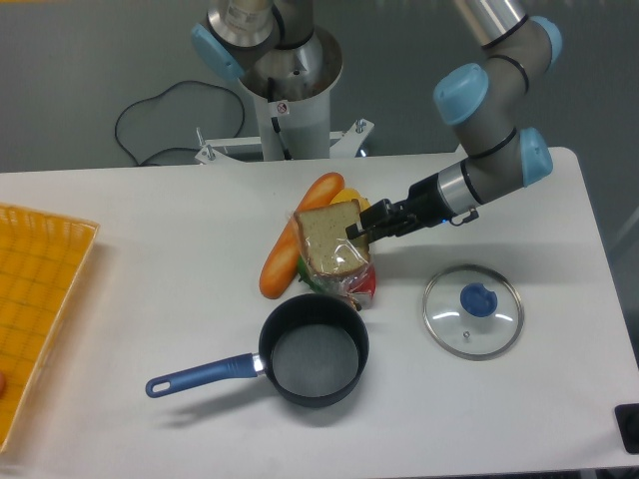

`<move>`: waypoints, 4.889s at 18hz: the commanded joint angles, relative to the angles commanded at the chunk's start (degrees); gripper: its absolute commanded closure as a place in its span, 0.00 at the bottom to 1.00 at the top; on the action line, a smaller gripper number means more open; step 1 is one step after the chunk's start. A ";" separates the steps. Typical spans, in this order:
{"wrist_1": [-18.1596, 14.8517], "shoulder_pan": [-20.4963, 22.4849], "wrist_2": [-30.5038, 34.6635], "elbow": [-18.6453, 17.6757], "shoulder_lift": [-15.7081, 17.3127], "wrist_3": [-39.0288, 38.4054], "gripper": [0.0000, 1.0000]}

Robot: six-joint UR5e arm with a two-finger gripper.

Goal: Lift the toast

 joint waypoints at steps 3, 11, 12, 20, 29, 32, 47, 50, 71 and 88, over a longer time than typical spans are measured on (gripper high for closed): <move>0.00 0.09 -0.35 -0.09 0.00 0.09 0.66; -0.09 0.35 -1.14 -0.18 0.00 -0.35 0.96; -0.09 0.35 -1.14 -0.18 0.00 -0.35 0.97; -0.17 -1.31 -2.63 0.26 3.16 -1.57 0.99; -2.90 -2.55 -3.96 1.14 5.88 -2.73 0.99; -2.99 -3.51 -3.78 1.14 6.50 -2.73 0.99; -4.48 -8.08 -3.17 3.51 11.78 -4.75 0.99; -4.13 -8.79 -2.99 4.74 12.04 -4.83 0.99; 4.21 -9.76 10.63 8.88 13.18 -4.75 1.00; 14.14 -16.17 26.54 13.80 10.38 -3.78 1.00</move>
